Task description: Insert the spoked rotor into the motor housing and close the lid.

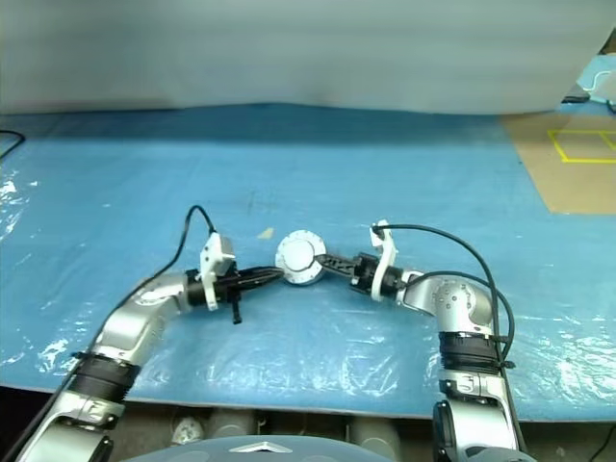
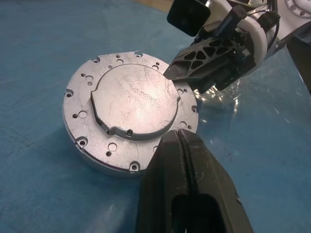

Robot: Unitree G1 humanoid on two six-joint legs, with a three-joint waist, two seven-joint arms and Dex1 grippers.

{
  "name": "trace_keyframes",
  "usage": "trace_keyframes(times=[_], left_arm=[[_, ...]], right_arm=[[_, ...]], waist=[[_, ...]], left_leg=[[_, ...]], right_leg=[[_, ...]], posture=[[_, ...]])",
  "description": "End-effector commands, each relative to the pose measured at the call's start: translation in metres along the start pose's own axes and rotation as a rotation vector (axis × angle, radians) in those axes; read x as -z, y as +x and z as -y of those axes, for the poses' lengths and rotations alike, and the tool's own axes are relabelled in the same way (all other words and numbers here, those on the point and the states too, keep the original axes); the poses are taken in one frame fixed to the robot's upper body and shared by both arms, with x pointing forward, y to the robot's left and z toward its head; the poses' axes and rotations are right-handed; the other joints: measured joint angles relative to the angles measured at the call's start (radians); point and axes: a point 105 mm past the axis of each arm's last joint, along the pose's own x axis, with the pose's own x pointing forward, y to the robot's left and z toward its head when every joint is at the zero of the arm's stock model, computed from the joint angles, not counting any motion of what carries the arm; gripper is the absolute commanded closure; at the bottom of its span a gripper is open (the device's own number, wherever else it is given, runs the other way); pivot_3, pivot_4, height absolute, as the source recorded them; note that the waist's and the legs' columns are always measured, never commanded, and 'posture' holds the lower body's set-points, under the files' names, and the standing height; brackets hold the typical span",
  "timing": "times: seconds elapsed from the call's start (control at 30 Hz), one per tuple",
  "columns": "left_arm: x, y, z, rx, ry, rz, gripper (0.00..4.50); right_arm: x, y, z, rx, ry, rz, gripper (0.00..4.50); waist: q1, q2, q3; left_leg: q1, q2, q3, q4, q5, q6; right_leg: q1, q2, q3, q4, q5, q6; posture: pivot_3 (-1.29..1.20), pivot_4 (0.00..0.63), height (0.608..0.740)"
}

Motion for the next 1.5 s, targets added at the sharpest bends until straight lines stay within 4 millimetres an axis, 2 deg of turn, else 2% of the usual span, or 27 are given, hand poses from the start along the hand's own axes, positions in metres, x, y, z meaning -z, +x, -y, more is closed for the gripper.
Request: trace_keyframes(times=[0.03, 0.27, 0.37, 0.47, 0.53, 0.6, 0.77, 0.93, 1.13, 1.27, 1.37, 1.5], left_arm=[[-0.025, -0.011, 0.004, 0.017, -0.096, 0.075, 4.5], [-0.049, -0.031, -0.025, -0.158, -0.285, 0.256, 4.5], [-0.051, -0.039, -0.031, -0.173, -0.408, 0.303, 4.5], [-0.048, -0.045, -0.038, -0.218, -0.46, 0.328, 4.5], [-0.048, -0.049, -0.042, -0.247, -0.512, 0.361, 4.13], [-0.054, -0.052, -0.04, -0.228, -0.565, 0.401, 3.56], [-0.069, -0.058, -0.039, -0.181, -0.691, 0.546, 1.83], [-0.073, -0.053, -0.035, -0.156, -0.752, 0.594, 0.03], [-0.067, -0.039, -0.028, -0.123, -0.766, 0.554, 0.03], [-0.081, -0.034, -0.027, -0.066, -0.765, 0.626, 0.03], [-0.08, -0.027, -0.029, -0.047, -0.78, 0.627, 0.03], [-0.08, -0.01, -0.019, 0.041, -0.792, 0.61, 0.03]], right_arm=[[0.006, -0.003, 0.013, 0.077, 0.043, 0.006, 3.21], [-0.027, 0.003, -0.022, -0.092, 0.069, 0.138, 3.21], [-0.043, 0.009, -0.042, -0.146, 0.04, 0.188, 3.21], [-0.054, 0.013, -0.057, -0.192, 0.027, 0.215, 3.21], [-0.06, 0.016, -0.068, -0.22, 0.022, 0.231, 3.21], [-0.064, 0.018, -0.075, -0.236, 0.018, 0.238, 3.21], [-0.075, 0.021, -0.087, -0.277, 0.029, 0.269, 3.21], [-0.079, 0.023, -0.103, -0.327, 0.033, 0.263, 3.21], [-0.076, 0.019, -0.12, -0.413, 0.034, 0.236, 3.21], [-0.07, 0.019, -0.122, -0.419, 0.034, 0.202, 3.21], [-0.068, 0.019, -0.124, -0.418, 0.029, 0.19, 3.21], [-0.066, 0.021, -0.124, -0.411, 0.025, 0.175, 3.21]], waist=[[0.0, 0.0, 0.0], [0.0, 0.004, 0.004], [0.0, 0.004, 0.004], [0.0, 0.004, 0.004], [0.0, 0.004, 0.004], [0.001, 0.004, 0.004], [0.004, 0.004, 0.004], [0.004, 0.003, 0.004], [0.005, 0.003, 0.004], [0.006, 0.002, 0.005], [0.008, 0.002, 0.005], [0.009, 0.002, 0.005]], left_leg=[[0.0, 0.0, 0.0, 0.0, 0.0, 0.0], [-0.003, 0.0, 0.0, 0.0, 0.0, 0.0], [-0.01, 0.0, 0.001, 0.001, 0.0, 0.0], [-0.015, -0.002, 0.001, 0.002, 0.001, -0.001], [-0.016, -0.002, 0.0, 0.002, 0.001, -0.001], [-0.017, -0.001, 0.0, 0.002, 0.0, -0.001], [-0.017, -0.001, -0.001, 0.003, 0.0, -0.002], [-0.018, -0.001, -0.001, 0.005, 0.0, -0.002], [-0.018, -0.001, -0.001, 0.006, 0.0, -0.002], [-0.018, -0.002, -0.002, 0.007, 0.0, -0.002], [-0.018, -0.002, -0.003, 0.009, 0.0, -0.002], [-0.016, -0.002, -0.003, 0.011, 0.0, -0.002]], right_leg=[[0.0, 0.0, 0.0, 0.0, 0.0, 0.0], [-0.003, 0.0, 0.0, 0.0, 0.0, 0.0], [-0.011, 0.001, 0.0, 0.002, 0.001, -0.001], [-0.014, 0.003, -0.001, 0.002, 0.001, 0.0], [-0.014, 0.003, -0.002, 0.002, 0.002, 0.0], [-0.014, 0.003, -0.003, 0.002, 0.002, 0.001], [-0.014, 0.003, -0.004, 0.002, 0.002, 0.001], [-0.014, 0.002, -0.004, 0.003, 0.003, 0.001], [-0.014, 0.003, -0.004, 0.004, 0.004, 0.004], [-0.014, 0.003, -0.004, 0.005, 0.004, 0.005], [-0.014, 0.002, -0.005, 0.008, 0.004, 0.005], [-0.014, 0.002, -0.004, 0.013, 0.004, 0.005]], posture=[[0.0, 0.15, 0.74], [0.0, 0.15, 0.74], [0.0, 0.15, 0.74], [0.0, 0.15, 0.74], [0.0, 0.15, 0.74], [0.0, 0.15, 0.74], [0.0, 0.15, 0.74], [0.0, 0.15, 0.74], [0.0, 0.15, 0.74], [0.0, 0.15, 0.74], [0.0, 0.15, 0.74], [0.0, 0.15, 0.74]])
